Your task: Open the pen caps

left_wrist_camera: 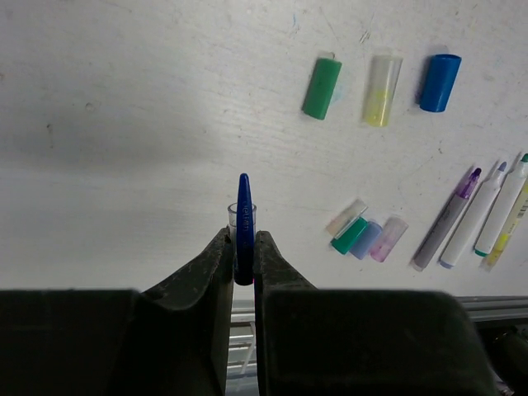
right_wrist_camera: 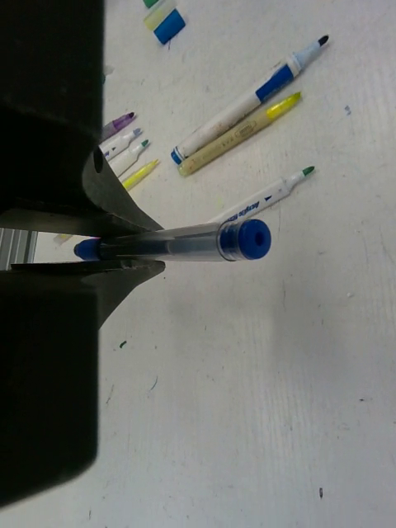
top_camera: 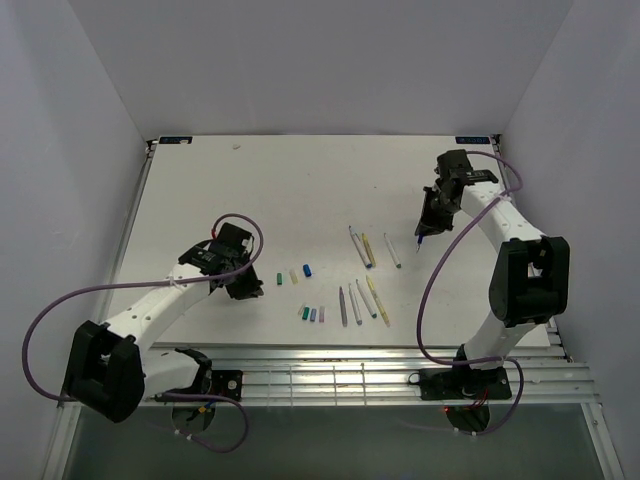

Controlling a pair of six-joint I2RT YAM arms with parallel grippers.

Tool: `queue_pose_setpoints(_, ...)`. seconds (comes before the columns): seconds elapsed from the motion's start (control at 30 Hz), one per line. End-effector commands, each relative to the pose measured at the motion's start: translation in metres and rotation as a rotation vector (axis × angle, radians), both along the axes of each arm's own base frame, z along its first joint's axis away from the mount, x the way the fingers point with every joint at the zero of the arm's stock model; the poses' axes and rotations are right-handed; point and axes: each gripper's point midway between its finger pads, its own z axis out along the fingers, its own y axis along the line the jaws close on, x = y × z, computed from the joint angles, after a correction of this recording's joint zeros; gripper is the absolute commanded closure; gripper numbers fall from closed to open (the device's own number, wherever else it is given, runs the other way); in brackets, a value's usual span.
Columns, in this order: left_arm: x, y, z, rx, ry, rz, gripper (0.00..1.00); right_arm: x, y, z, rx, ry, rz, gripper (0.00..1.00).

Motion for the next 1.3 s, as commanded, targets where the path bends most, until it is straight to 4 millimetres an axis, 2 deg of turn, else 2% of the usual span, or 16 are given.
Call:
queue_pose_setpoints(0.0, 0.021, -0.010, -0.001, -0.044, -0.063, -0.049, 0.96, -0.003, -0.007, 0.002, -0.038, -0.037, 0.065, 0.92)
queue_pose_setpoints(0.2, 0.030, -0.016, -0.023, -0.060, -0.021, -0.061, 0.95, -0.005, -0.008, -0.029, -0.052, 0.018, 0.098, 0.92)
queue_pose_setpoints(0.5, 0.043, -0.021, -0.039, -0.081, 0.005, -0.055, 0.91, 0.002, -0.008, -0.050, -0.066, 0.058, 0.114, 0.92)
queue_pose_setpoints(0.73, 0.048, -0.023, -0.049, -0.077, 0.037, -0.052, 0.79, 0.002, 0.005, -0.060, -0.061, 0.079, 0.159, 0.92)
queue_pose_setpoints(0.87, 0.046, -0.023, -0.051, -0.074, 0.056, -0.043, 0.64, 0.000, 0.011, -0.066, -0.063, 0.088, 0.183, 0.91)
queue_pose_setpoints(1.1, 0.036, -0.020, -0.052, -0.080, 0.078, -0.025, 0.54, -0.003, 0.018, -0.076, -0.081, 0.103, 0.211, 0.87)
queue_pose_setpoints(1.27, 0.032, -0.019, -0.048, -0.086, 0.077, -0.019, 0.50, -0.002, 0.016, -0.081, -0.096, 0.109, 0.209, 0.79)
